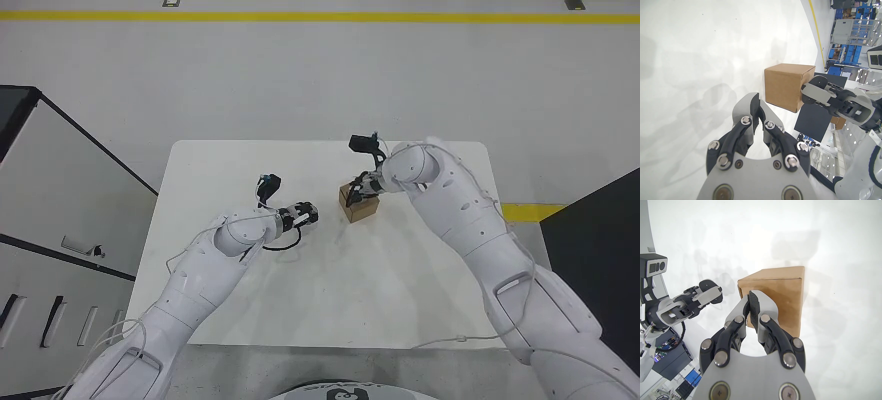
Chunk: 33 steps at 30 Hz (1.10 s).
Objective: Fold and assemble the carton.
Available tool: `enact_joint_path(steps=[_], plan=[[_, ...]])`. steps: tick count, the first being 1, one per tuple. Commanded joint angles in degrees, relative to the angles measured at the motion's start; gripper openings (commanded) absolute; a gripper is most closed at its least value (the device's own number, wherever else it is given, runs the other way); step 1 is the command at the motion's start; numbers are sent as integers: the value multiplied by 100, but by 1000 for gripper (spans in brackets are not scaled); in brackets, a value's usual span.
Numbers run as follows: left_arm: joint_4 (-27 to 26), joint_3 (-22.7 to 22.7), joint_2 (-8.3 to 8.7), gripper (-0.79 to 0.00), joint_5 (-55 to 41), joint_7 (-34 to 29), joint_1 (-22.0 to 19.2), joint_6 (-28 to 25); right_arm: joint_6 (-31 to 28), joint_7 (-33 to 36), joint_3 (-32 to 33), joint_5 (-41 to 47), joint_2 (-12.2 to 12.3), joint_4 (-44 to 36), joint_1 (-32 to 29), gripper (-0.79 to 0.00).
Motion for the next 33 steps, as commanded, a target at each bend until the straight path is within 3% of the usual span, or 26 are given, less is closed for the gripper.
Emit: enact_joint_path(steps=[1,33], plan=[[0,0,0,-785,0,0,0,0,1,3,-10,1,-4,14,-2,-785],[0,0,0,-785,0,0,0,0,76,-50,190,96,51,-271,-104,-785]])
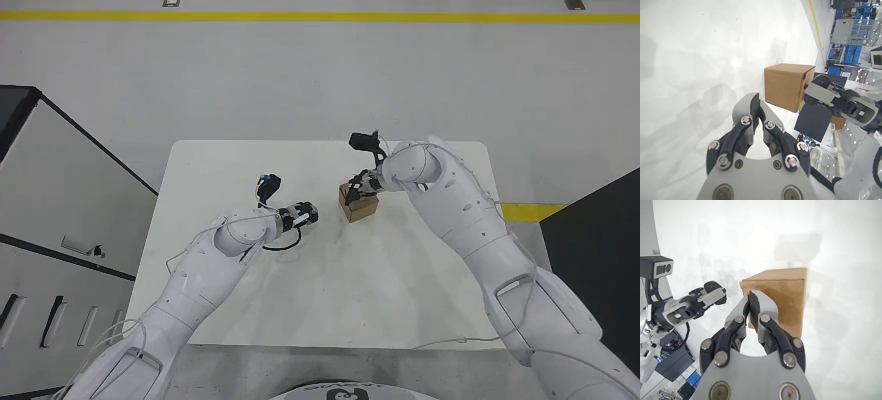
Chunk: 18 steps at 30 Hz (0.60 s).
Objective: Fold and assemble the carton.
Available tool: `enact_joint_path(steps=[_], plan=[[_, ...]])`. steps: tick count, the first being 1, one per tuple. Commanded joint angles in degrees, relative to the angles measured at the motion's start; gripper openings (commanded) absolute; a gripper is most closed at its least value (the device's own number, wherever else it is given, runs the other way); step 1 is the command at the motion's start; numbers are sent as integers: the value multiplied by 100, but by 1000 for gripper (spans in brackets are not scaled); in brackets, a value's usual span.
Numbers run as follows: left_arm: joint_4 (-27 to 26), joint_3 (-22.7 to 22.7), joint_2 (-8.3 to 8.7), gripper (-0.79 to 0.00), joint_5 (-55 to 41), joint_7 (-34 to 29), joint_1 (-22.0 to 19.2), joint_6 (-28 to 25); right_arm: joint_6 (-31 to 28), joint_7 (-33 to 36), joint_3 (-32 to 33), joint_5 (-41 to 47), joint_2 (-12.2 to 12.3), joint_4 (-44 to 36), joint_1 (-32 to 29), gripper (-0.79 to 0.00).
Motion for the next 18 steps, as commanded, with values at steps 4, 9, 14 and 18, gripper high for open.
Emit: enact_joint_path(steps=[4,9,14,18], plan=[[0,0,0,-785,0,0,0,0,-5,52,233,88,87,-295,-146,-440],[0,0,0,-785,0,0,0,0,-1,161,702,352,235,-774,-431,0],[0,0,0,-785,0,0,0,0,-18,256,1441,733,439,-1405,-900,0],[0,0,0,-785,0,0,0,0,-70,300,2084,1163,587,-1900,-1346,0]])
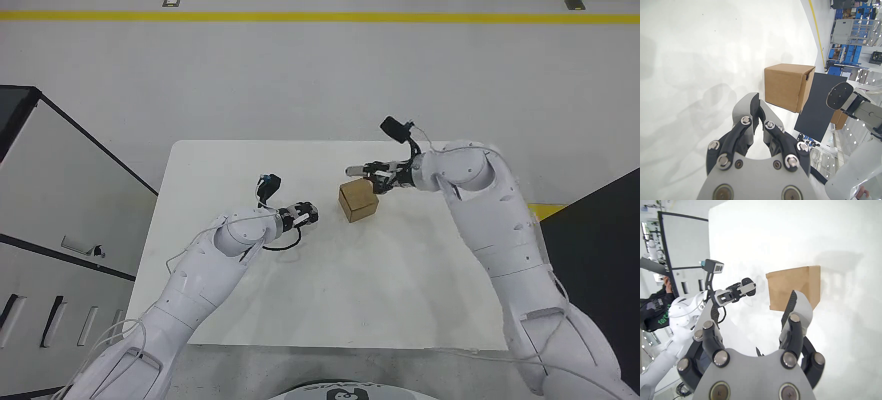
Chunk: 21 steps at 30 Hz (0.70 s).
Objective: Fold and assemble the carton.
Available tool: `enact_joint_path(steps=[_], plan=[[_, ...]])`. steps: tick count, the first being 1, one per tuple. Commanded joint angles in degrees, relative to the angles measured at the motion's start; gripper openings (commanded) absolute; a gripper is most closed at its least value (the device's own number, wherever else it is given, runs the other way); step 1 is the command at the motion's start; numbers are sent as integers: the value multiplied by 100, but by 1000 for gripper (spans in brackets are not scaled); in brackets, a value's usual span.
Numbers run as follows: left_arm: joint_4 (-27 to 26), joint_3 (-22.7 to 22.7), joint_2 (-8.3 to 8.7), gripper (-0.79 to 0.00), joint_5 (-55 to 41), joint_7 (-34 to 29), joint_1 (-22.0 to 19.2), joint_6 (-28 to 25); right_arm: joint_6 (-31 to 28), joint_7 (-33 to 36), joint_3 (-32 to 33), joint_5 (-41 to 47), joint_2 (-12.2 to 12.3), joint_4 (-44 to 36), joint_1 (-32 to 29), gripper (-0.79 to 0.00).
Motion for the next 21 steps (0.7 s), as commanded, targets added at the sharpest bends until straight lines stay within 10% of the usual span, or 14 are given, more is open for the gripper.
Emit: enact_joint_path(steps=[1,14,15,16,17,21], plan=[[0,0,0,-785,0,0,0,0,-40,11,338,235,64,-207,-209,0],[-29,2,-1,-767,4,27,23,-41,-235,-241,1687,1641,309,-689,-1132,0],[-98,11,2,-702,49,44,53,-134,-225,-264,1669,1671,312,-649,-1133,0],[-180,29,13,-129,187,44,73,-267,-207,-263,1638,1688,312,-616,-1131,0],[-270,77,34,0,461,30,94,-409,-207,-263,1638,1688,312,-616,-1131,0],[-297,92,53,0,680,52,108,-402,-207,-263,1638,1688,312,-616,-1131,0]])
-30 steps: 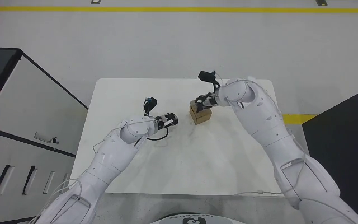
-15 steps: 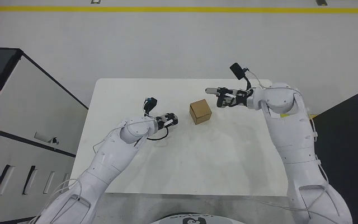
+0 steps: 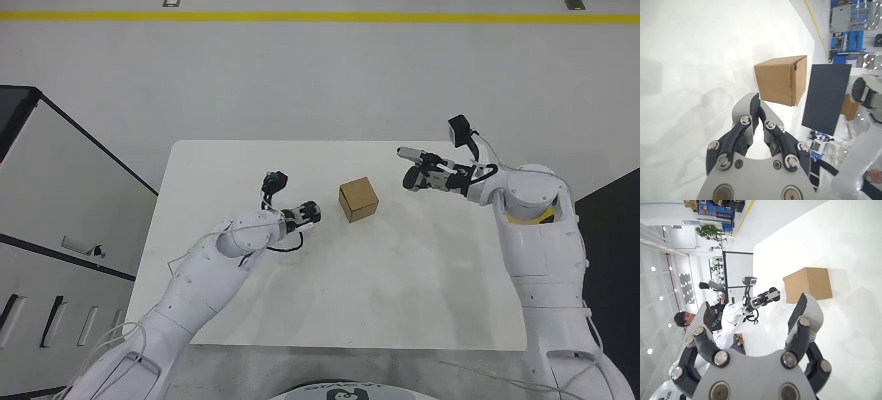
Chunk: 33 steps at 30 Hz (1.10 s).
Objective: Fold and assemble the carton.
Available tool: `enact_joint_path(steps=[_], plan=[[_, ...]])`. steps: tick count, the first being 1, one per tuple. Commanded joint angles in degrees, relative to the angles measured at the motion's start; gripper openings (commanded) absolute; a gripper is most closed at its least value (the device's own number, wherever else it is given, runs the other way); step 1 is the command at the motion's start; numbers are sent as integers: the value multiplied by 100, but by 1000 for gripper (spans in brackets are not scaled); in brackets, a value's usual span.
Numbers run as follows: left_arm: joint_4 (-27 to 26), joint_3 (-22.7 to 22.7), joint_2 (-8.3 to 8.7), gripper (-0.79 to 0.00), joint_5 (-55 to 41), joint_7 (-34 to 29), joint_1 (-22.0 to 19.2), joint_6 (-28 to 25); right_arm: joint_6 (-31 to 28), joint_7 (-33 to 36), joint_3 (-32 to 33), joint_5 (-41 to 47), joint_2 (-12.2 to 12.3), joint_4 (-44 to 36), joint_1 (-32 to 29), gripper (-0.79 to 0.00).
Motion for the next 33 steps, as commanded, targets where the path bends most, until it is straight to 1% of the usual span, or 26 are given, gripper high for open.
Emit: enact_joint_path(steps=[1,4,6,8,10,12,21,22,24,26,28,30,33], plan=[[6,-3,-2,0,-270,0,-2,10,-1,1,1,-1,0,-1,0,0],[1,9,-1,0,-237,-3,5,-32,-1,1,1,-1,0,-1,0,0],[-15,55,17,0,28,96,66,-498,-1,1,1,-1,0,-1,0,0],[-55,144,40,0,532,296,90,-1114,-1,1,1,-1,0,-1,0,0],[-109,224,71,0,1240,773,145,-1791,-1,1,1,-1,0,-1,0,0],[-124,285,82,0,1784,1335,250,-2152,-1,1,1,-1,0,-1,0,0],[-129,294,81,0,1838,1388,261,-2181,-1,1,1,-1,0,-1,0,0],[-149,335,77,0,1929,1442,269,-2348,-1,1,1,-1,0,-1,0,0],[-79,401,89,0,2414,1650,202,-2813,-1,1,1,-1,0,-1,0,0],[36,489,92,0,2904,2018,106,-3481,-1,1,1,-1,0,-1,0,0],[264,536,83,0,3223,2410,32,-3901,-1,1,1,-1,0,-1,0,0],[456,585,57,0,3439,2689,-51,-4036,-1,1,1,-1,0,-1,0,0],[456,585,57,0,3439,2689,-51,-4036,-1,1,1,-1,0,-1,0,0]])
